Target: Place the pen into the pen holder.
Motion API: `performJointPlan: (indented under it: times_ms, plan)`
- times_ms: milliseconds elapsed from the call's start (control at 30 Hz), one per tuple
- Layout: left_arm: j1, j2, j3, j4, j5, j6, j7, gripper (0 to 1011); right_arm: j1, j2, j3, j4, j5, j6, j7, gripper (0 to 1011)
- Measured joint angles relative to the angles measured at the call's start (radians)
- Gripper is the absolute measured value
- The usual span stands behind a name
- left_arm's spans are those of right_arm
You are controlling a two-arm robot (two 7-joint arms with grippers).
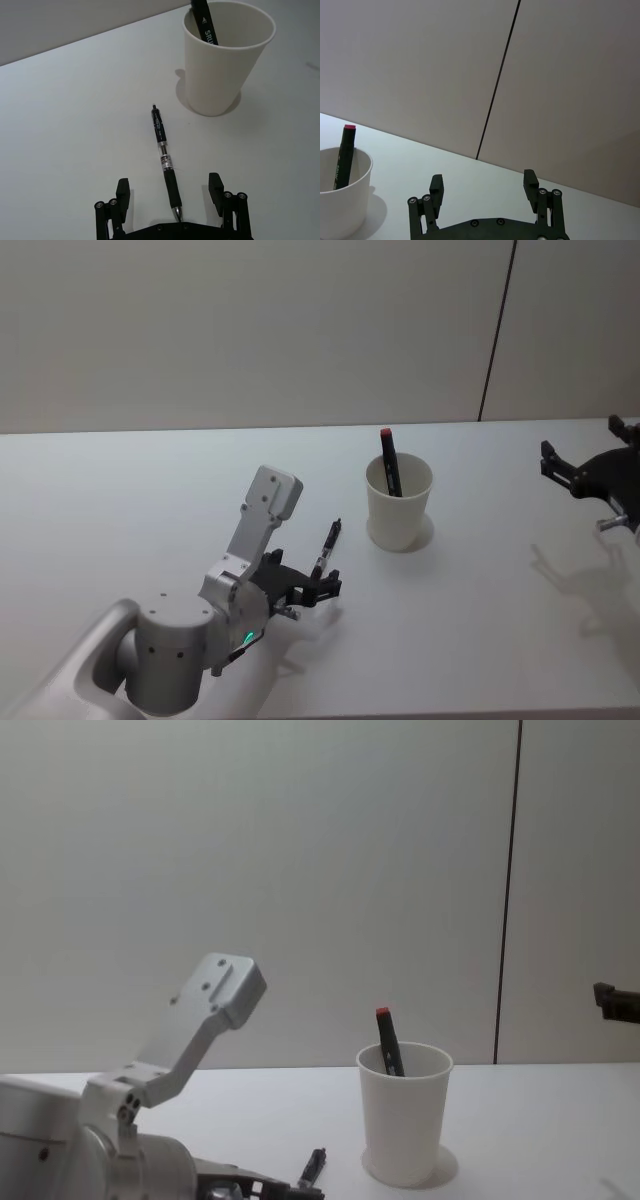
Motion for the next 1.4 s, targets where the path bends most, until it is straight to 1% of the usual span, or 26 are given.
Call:
performJointPlan:
  times_ms: [300,667,767,800,867,933,1033,1067,1100,1133,1167,1200,1267,1400]
  plan:
    - [-0.029,-0.026,0.004,0.056,0.022,0.008,-0.004,1000,0.000,0.000,0.000,0.000,0.000,0.000,0.000,1002]
    - [-0.055,-0.050,0.010,0.112,0.038,0.010,-0.020,1000,0.000,0.000,0.000,0.000,0.000,0.000,0.000,1002]
    - [-0.059,-0.055,0.011,0.122,0.039,0.009,-0.023,977,0.000,0.000,0.000,0.000,0.000,0.000,0.000,1002]
    - [-0.061,-0.057,0.011,0.126,0.040,0.009,-0.025,934,0.000,0.000,0.000,0.000,0.000,0.000,0.000,1001]
    - [-0.064,-0.061,0.012,0.134,0.041,0.007,-0.028,907,0.000,0.000,0.000,0.000,0.000,0.000,0.000,1002]
    - [-0.067,-0.064,0.013,0.142,0.041,0.003,-0.030,844,0.000,0.000,0.000,0.000,0.000,0.000,0.000,1002]
    - [-0.070,-0.069,0.015,0.152,0.041,-0.001,-0.032,790,0.000,0.000,0.000,0.000,0.000,0.000,0.000,1001]
    - [-0.071,-0.071,0.016,0.156,0.041,-0.003,-0.032,731,0.000,0.000,0.000,0.000,0.000,0.000,0.000,1002]
    - [-0.071,-0.071,0.016,0.156,0.041,-0.003,-0.032,713,0.000,0.000,0.000,0.000,0.000,0.000,0.000,1002]
    - [-0.071,-0.073,0.016,0.159,0.041,-0.004,-0.032,651,0.000,0.000,0.000,0.000,0.000,0.000,0.000,1002]
    - [-0.072,-0.074,0.017,0.161,0.041,-0.005,-0.032,616,0.000,0.000,0.000,0.000,0.000,0.000,0.000,1002]
    - [-0.072,-0.076,0.017,0.164,0.041,-0.006,-0.032,616,0.000,0.000,0.000,0.000,0.000,0.000,0.000,1002]
    - [-0.073,-0.077,0.017,0.166,0.041,-0.007,-0.032,531,0.000,0.000,0.000,0.000,0.000,0.000,0.000,1002]
    - [-0.073,-0.081,0.019,0.170,0.041,-0.009,-0.031,414,0.000,0.000,0.000,0.000,0.000,0.000,0.000,1002]
